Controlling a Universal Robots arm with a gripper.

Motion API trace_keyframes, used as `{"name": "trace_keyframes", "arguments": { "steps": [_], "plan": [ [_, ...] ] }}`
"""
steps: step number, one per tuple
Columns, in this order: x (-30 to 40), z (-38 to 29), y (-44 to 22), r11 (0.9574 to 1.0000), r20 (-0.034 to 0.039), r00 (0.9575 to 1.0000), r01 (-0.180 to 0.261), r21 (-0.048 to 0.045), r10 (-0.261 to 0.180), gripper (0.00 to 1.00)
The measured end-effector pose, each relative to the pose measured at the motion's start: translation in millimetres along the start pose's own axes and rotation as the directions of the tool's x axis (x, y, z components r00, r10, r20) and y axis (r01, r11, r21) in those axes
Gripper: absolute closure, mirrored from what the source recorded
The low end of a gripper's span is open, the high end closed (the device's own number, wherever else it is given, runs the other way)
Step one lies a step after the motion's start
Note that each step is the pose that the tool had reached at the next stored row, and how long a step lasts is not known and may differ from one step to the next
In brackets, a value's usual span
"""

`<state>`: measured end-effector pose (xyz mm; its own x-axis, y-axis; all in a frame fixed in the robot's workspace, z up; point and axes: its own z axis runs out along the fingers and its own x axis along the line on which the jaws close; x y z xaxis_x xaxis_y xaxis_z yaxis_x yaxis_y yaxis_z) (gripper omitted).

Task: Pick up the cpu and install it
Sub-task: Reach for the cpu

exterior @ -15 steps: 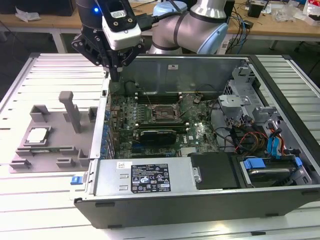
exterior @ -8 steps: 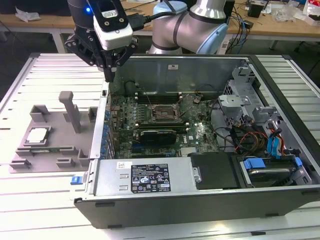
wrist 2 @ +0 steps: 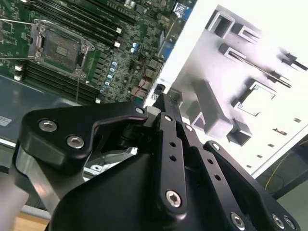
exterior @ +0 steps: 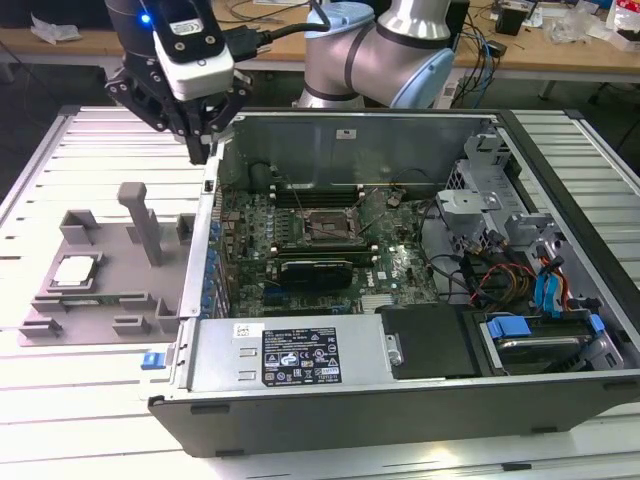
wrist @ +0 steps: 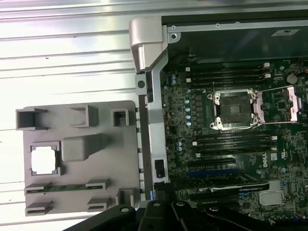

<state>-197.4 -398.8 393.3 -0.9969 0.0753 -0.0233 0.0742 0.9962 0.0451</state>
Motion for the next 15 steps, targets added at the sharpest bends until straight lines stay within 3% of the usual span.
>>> {"name": "trace_keyframes", "arguments": {
  "steps": [6, 10, 15],
  "plan": [
    [10.6, -0.3, -0.8, 1.0000, -0.0001, 1.0000, 0.000, 0.0000, 0.000, 0.89],
    [23.1, -0.6, -1.7, 1.0000, -0.0001, 1.0000, 0.000, 0.0001, 0.000, 0.89],
    [32.6, -0.9, -2.4, 1.0000, 0.0000, 1.0000, 0.000, 0.0000, 0.000, 0.89]
  ]
}}
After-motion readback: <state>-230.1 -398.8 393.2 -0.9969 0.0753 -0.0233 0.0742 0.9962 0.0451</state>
